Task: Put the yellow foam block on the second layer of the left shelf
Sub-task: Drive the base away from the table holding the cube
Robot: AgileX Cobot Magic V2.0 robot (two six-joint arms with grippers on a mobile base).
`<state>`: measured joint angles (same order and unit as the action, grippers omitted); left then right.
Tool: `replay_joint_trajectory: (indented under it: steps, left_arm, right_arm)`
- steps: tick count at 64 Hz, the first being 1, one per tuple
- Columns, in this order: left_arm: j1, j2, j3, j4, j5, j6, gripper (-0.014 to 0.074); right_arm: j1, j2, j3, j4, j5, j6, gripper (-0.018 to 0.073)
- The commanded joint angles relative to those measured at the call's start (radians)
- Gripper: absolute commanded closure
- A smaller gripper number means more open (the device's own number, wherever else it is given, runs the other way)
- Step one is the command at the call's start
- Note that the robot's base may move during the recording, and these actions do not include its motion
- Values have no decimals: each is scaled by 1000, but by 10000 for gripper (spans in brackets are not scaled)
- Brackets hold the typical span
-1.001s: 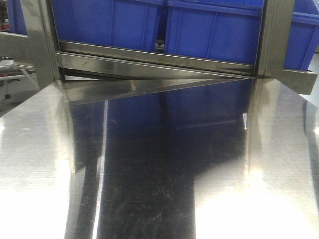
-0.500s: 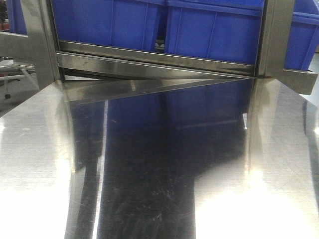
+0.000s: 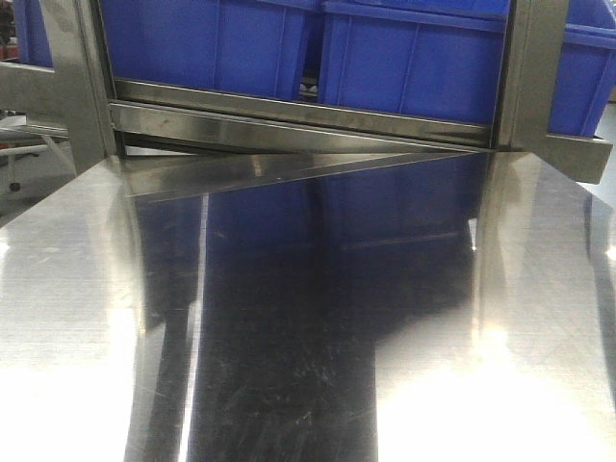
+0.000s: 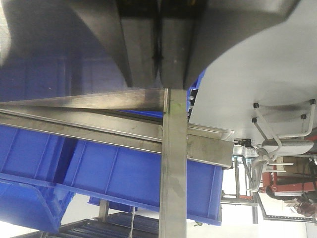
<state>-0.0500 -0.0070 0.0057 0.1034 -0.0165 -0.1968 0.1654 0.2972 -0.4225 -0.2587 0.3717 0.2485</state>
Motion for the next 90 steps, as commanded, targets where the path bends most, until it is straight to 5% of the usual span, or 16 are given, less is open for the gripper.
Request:
replay_joint_trajectory:
  steps: [1, 90]
  left_arm:
    - [3, -19, 25, -4, -88, -5, 460]
    - [3, -19, 25, -4, -88, -5, 460]
  right_arm:
    - [-5, 8, -28, -24, -90, -10, 148]
    - [-5, 8, -28, -24, -90, -10, 148]
